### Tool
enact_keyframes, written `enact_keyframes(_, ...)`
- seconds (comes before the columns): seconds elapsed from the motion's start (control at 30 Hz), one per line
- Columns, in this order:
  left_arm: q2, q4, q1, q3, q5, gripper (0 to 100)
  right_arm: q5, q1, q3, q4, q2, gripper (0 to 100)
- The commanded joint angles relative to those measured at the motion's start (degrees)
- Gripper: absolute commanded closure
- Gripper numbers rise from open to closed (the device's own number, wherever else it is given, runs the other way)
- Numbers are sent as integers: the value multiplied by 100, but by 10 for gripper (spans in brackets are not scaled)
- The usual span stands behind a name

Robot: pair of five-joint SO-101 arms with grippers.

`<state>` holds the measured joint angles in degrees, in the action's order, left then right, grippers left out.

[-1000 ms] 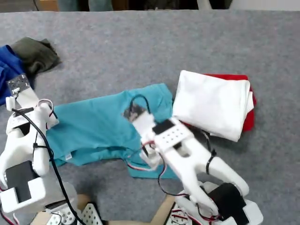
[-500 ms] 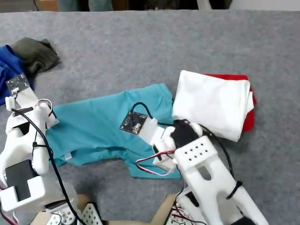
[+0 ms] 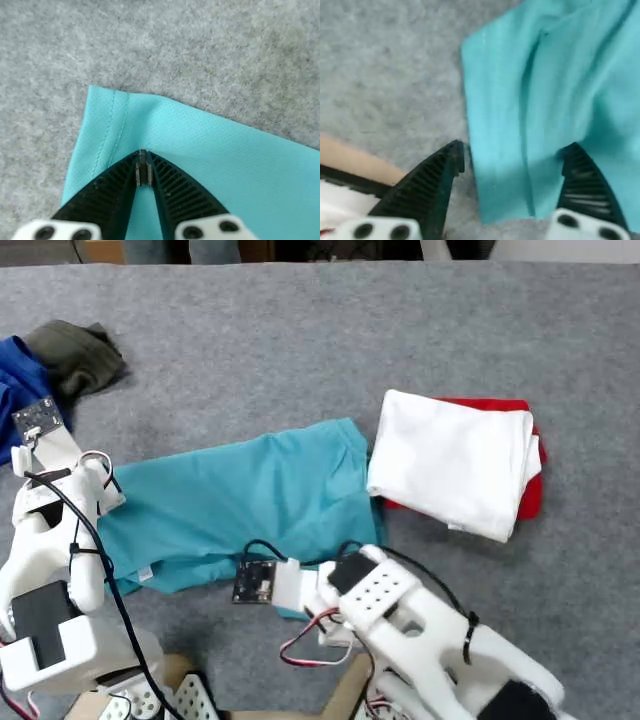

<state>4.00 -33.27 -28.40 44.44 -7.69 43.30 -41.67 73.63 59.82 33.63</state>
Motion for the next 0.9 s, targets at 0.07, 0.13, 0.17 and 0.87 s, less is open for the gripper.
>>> enact_keyframes(0.07, 35, 44, -13, -242, -35, 971, 246, 299, 163, -949, -1033, 871)
enact_keyframes(0.13, 35, 44, -13, -242, -35, 971, 211, 651, -75, -1064, -1341, 988)
enact_keyframes(0.17, 35, 44, -13, -242, -35, 971, 211, 862, -277, -1020, -1481, 980)
enact_keyframes(0.87, 70, 53, -13, -242, -35, 971, 941, 1099, -2545, 1618, -1640, 980)
